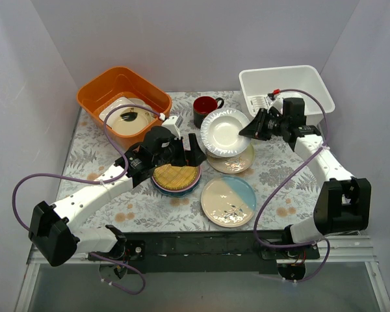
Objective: Place the plates into the plastic bin on the countertop
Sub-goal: Place the plate in the plastic bin.
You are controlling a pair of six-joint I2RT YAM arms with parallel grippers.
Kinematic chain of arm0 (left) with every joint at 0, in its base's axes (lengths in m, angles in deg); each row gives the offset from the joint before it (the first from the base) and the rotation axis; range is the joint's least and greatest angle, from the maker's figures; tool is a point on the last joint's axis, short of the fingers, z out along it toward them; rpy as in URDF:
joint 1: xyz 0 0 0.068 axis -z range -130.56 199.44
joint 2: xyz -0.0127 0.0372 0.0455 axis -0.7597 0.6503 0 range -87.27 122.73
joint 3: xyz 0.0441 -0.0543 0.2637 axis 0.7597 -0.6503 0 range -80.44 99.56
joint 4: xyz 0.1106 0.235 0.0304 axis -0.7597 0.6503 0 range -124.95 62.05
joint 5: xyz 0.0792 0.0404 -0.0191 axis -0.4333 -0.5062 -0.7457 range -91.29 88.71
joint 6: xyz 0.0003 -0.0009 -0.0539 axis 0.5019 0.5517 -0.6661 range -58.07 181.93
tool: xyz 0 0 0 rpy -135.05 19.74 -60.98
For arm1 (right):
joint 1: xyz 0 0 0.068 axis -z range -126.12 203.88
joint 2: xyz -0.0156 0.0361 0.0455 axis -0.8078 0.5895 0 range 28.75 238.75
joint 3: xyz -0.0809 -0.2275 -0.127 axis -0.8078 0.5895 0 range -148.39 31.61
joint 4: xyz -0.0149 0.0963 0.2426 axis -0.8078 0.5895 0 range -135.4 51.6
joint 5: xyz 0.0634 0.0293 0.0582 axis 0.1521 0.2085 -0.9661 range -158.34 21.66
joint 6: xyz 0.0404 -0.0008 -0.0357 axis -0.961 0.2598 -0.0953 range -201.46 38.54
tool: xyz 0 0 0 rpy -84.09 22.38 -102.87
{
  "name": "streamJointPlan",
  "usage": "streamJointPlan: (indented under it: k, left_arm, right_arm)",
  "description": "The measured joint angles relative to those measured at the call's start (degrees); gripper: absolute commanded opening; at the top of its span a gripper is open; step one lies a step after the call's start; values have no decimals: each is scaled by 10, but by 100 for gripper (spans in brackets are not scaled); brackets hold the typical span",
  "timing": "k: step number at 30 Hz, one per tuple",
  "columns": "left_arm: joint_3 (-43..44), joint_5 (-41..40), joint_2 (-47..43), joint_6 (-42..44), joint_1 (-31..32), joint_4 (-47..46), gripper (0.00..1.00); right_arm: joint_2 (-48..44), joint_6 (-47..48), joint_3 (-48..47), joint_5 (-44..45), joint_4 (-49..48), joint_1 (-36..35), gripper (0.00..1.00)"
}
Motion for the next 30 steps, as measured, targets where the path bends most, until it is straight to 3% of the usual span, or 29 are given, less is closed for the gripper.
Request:
streamJointPlan:
  k: [17, 30]
  left_arm:
    - [6, 25, 38, 4, 0, -23, 98]
    - [21, 46, 60, 7, 0, -25, 98]
  right_arm:
    - [134, -9, -192, -30, 15, 84, 1]
    - [202, -43, -279, -20, 54, 131, 1]
